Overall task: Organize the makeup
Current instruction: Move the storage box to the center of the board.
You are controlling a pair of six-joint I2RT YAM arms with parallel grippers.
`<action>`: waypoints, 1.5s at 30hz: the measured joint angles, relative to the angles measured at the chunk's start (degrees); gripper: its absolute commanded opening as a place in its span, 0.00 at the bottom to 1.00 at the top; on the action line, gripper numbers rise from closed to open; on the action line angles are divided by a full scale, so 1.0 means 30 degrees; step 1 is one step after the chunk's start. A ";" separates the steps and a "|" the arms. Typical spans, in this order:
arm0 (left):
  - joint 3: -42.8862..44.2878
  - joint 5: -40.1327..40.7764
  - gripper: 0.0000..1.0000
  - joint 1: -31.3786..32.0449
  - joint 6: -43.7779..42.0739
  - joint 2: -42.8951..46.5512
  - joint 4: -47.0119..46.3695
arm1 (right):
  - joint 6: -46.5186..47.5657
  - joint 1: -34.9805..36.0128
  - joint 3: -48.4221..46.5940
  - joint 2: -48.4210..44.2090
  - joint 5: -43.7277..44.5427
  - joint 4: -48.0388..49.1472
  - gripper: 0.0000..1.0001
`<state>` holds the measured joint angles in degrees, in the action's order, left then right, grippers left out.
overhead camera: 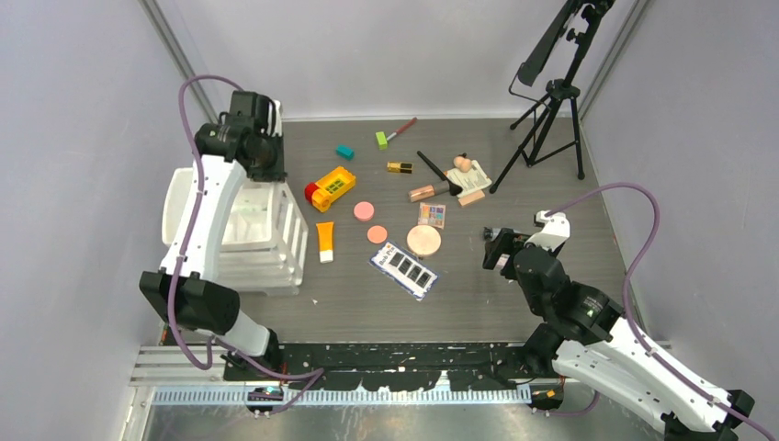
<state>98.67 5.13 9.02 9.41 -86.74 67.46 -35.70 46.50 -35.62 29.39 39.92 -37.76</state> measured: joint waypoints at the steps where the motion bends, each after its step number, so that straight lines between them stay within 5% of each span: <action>1: 0.0539 -0.0036 0.00 0.0000 0.0168 -0.0219 0.0189 | 0.0007 0.0000 0.0015 -0.0066 -0.0007 0.0000 0.86; 18: 1.6801 0.3096 0.00 0.0073 0.0787 -0.6710 0.3351 | 0.0007 0.0000 0.0197 -0.0182 -0.0080 0.0022 0.86; 28: 1.4353 0.6725 0.00 0.0073 0.1370 -0.6339 0.3621 | 0.0015 0.0000 0.0204 -0.0211 -0.0153 0.0153 0.86; 40: 0.5297 0.9362 0.00 -0.0007 0.2754 -0.3315 0.1727 | 0.0029 0.0000 0.0204 -0.0219 -0.0437 0.0153 0.86; 45: 0.3701 0.9143 0.00 -0.0197 0.3395 -0.3308 0.0539 | 0.0036 0.0000 0.0219 -0.0306 -0.0510 0.0153 0.86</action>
<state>109.78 32.56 8.43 19.59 -96.66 69.08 -35.59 46.50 -34.96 28.47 38.39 -37.30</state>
